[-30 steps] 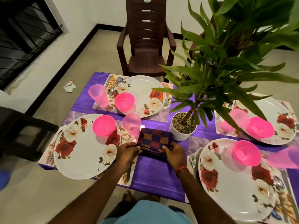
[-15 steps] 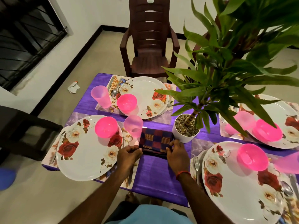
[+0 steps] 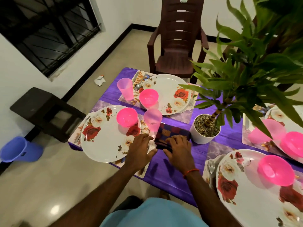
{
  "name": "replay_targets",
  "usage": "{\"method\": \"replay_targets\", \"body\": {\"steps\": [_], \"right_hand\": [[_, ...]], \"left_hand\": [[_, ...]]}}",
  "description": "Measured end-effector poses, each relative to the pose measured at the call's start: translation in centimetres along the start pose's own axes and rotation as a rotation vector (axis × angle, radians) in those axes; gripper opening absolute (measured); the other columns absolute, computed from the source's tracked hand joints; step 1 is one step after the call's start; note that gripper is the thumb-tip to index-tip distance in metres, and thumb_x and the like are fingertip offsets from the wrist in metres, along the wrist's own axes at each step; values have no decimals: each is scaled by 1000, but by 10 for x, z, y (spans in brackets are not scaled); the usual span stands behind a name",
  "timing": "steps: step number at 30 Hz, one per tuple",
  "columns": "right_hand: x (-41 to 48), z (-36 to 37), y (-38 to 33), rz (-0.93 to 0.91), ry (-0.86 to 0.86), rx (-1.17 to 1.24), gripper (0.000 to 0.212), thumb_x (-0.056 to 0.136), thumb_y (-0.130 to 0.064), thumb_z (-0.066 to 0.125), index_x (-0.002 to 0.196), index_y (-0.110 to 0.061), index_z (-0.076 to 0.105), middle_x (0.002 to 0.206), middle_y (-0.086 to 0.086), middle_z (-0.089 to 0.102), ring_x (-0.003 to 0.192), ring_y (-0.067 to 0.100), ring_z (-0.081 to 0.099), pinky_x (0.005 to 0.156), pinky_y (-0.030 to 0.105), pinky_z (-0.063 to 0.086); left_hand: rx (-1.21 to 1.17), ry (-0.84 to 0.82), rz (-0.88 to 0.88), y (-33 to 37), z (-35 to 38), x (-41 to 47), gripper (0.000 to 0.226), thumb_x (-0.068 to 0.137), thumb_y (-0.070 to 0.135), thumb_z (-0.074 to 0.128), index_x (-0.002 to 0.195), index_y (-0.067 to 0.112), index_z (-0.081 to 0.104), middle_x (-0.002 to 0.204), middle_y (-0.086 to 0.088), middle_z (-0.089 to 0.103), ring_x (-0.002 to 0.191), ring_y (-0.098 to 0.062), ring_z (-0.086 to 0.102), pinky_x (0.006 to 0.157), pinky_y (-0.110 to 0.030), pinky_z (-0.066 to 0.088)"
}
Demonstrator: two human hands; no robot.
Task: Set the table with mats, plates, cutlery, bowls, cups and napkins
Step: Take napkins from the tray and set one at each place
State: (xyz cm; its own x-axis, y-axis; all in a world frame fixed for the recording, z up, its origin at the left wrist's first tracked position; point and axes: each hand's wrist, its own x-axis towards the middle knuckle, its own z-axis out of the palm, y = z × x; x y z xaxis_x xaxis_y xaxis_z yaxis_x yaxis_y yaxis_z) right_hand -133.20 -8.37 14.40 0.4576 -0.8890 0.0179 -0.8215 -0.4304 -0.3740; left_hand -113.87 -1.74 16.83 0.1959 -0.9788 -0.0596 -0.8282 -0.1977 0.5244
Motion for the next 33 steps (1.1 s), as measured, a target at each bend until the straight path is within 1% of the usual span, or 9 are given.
{"method": "replay_targets", "body": {"steps": [4,8,11,14,18,22,25,29,33], "right_hand": [[0,-3,-10,-54,44,-7,44,83,-44,74,120,-22,65,127,6,60,122,30,49,99,47,40],[1,-5,-23,-102,-4,14,45,85,-46,69,124,-25,62,144,6,53,139,33,39,109,52,34],[-3,-7,-39,-151,-26,-7,56,87,-61,53,132,-28,57,150,6,47,144,31,34,111,54,30],[-11,-7,-63,-240,-61,-63,68,89,-69,44,145,-31,46,155,6,41,147,32,28,114,53,22],[-34,-8,-101,-370,-85,-123,72,90,-70,37,148,-28,45,156,8,42,147,34,30,113,54,22],[-64,-5,-139,-439,-67,-114,65,91,-66,47,145,-30,46,152,6,45,147,34,32,114,56,24],[-85,-2,-165,-505,-84,-129,67,91,-66,43,148,-30,43,154,7,43,147,33,30,116,56,20],[-107,7,-200,-595,-134,-149,71,91,-71,34,150,-30,39,156,8,39,149,31,27,117,56,19],[-120,17,-234,-708,-173,-184,70,93,-73,30,149,-31,38,155,9,41,148,32,28,117,56,23]], "left_hand": [[93,-52,-14,-10,-9,-8,63,90,60,58,143,27,51,160,2,39,148,-23,32,118,-51,35],[205,-98,-5,-19,-17,-23,80,95,70,42,161,28,26,171,0,19,158,-26,12,123,-57,18],[319,-61,6,-28,-25,-43,88,92,79,24,163,28,22,170,-3,20,158,-28,16,121,-61,21],[370,-21,-19,-40,-34,-70,86,95,81,24,163,29,20,170,-4,21,158,-30,16,120,-64,23],[387,75,-42,-50,-51,-113,86,95,81,27,162,26,28,169,-5,24,157,-30,17,119,-66,24],[450,107,-174,-61,-63,-163,91,92,85,20,163,30,21,171,-4,15,158,-32,12,120,-66,18],[445,132,-303,-68,-68,-204,93,90,88,21,163,30,22,171,-4,15,157,-33,14,120,-62,7],[402,166,-421,-86,-76,-260,92,90,89,17,164,36,2,171,1,-11,157,-27,-16,117,-54,-19],[345,190,-581,-104,-83,-303,93,89,90,15,163,37,-5,171,2,-16,156,-26,-22,120,-56,-15]]}}
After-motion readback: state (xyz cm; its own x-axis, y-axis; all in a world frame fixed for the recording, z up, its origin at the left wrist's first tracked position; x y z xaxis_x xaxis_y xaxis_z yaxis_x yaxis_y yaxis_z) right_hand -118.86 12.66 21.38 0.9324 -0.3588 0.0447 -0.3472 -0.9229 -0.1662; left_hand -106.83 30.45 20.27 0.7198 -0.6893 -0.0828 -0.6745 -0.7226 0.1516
